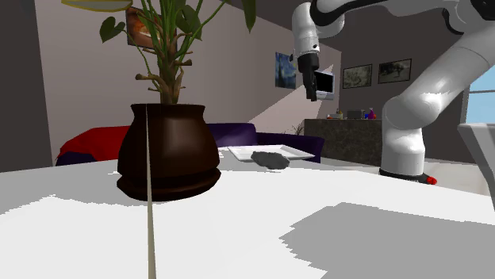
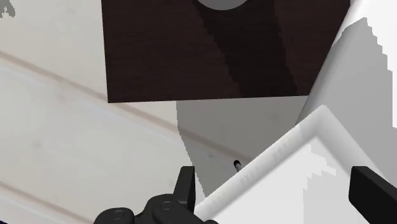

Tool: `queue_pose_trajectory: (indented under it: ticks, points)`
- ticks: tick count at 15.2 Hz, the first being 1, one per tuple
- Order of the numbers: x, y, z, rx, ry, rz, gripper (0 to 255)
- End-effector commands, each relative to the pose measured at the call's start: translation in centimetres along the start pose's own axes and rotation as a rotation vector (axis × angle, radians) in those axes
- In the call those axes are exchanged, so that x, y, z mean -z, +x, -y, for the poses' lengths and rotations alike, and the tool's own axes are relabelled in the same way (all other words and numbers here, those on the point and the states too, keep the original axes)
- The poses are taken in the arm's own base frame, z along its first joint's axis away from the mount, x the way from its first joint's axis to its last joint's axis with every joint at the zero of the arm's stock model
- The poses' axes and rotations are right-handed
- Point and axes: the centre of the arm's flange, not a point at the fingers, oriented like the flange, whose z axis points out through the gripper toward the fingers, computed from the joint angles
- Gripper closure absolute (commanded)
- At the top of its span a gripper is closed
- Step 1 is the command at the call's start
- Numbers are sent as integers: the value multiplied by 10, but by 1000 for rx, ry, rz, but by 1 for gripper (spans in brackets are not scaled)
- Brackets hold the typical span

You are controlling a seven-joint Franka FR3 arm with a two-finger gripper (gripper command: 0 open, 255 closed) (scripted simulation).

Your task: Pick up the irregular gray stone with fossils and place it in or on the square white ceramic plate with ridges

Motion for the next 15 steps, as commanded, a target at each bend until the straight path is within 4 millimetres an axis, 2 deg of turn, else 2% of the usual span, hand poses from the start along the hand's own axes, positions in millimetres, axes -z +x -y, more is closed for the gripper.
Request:
queue_pose_trajectory:
  ticks: [1, 15]
  points:
    - [0, 0, 0, 0, 0, 0, 0]
    - [-85, 32, 165, -51, -43, -76, 0]
